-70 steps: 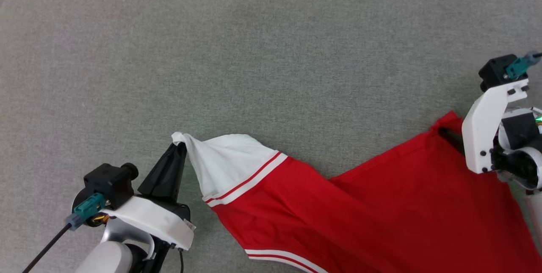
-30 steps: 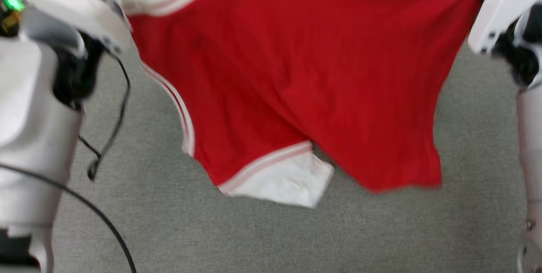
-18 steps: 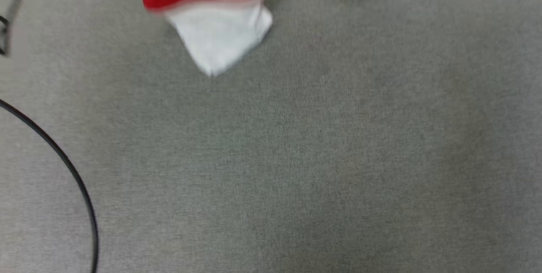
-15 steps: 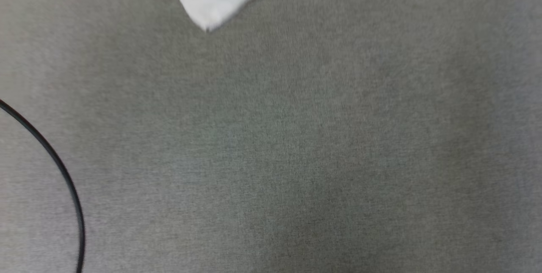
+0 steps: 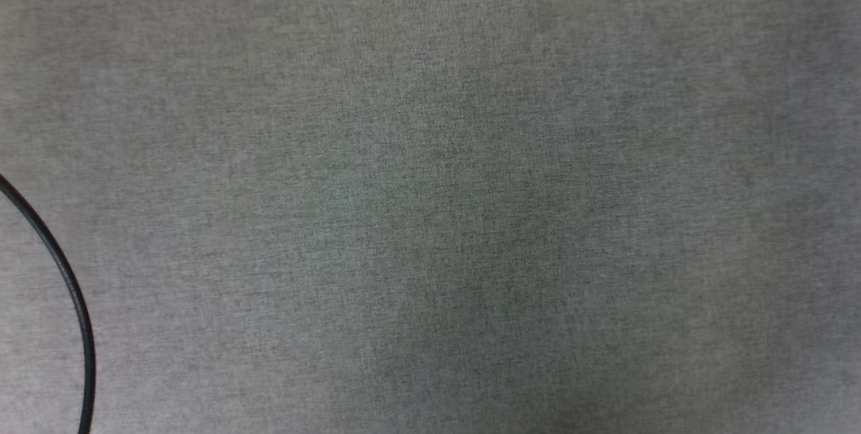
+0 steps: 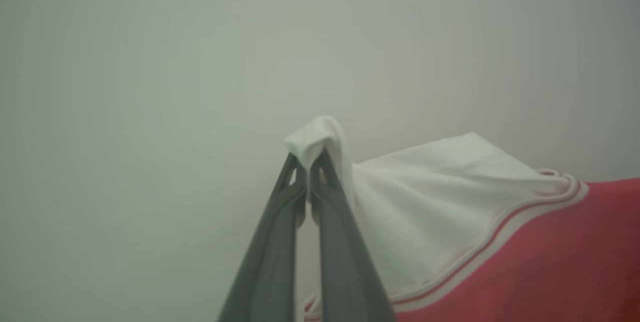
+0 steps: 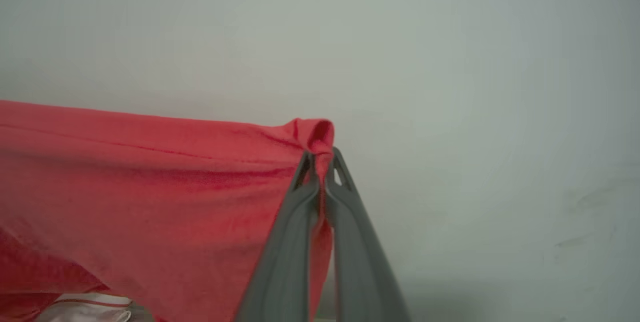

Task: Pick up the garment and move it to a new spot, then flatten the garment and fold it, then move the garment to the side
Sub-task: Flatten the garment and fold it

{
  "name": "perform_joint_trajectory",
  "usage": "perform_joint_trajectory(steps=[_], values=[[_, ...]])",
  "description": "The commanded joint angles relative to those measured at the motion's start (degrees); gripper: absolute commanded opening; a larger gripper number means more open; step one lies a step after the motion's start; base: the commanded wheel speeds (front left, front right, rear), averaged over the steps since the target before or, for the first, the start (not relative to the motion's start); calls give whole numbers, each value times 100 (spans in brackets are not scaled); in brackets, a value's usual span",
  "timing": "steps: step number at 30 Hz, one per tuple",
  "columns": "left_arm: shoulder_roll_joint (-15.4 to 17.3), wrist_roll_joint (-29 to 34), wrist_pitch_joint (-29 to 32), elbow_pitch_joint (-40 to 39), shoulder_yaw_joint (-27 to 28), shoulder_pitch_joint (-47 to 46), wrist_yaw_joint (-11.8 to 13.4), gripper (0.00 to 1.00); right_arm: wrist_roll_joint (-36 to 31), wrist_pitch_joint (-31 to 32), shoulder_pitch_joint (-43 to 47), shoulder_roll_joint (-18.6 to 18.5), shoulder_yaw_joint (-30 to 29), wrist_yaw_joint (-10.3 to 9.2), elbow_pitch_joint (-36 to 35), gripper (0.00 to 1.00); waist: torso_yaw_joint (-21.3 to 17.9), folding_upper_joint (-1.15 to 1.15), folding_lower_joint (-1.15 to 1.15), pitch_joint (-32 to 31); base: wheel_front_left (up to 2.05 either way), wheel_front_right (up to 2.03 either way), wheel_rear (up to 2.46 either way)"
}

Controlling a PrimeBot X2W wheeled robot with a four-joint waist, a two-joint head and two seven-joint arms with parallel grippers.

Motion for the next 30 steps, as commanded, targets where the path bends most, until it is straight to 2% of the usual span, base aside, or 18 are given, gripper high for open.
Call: perform_joint_trajectory(steps=[1,4,5,9,11,12,14,21,30], values=[[-8,-18,-59,44,-9,21,-30,0,-12,-70,-42,-5,6,-8,67,0,1,0,-1,91,0,0,0],[-51,-131,-135,244,-39,209,-71,0,12,-143,75,-33,72,-8,308,0,35,0,-1,89,0,0,0],[-155,-274,-207,419,-81,534,-99,0,47,-213,333,-104,225,-8,552,0,87,0,-1,-30,0,0,0],[-268,-511,-322,586,-174,1215,-128,0,180,-365,901,-198,449,-8,818,0,159,0,-1,-371,0,0,0],[-346,-735,-405,564,-249,1901,-135,0,408,-477,1417,-283,600,-8,949,0,204,0,-1,-709,0,0,0],[-418,-1054,-472,354,-383,2976,-138,0,694,-621,2263,-406,811,-8,1079,0,283,0,-1,-1275,0,0,0],[-427,-1202,-507,246,-431,3572,-132,0,855,-676,2694,-449,925,-8,1107,0,314,0,-1,-1558,0,0,0],[-473,-1344,-540,-309,-382,5562,-85,0,1338,-893,4289,-626,1280,-9,997,0,445,0,-1,-2488,0,0,0],[-378,-1403,-543,-1331,-183,7885,345,0,1905,-883,6383,-857,1542,-10,287,0,561,0,-1,-3499,0,0,0]])
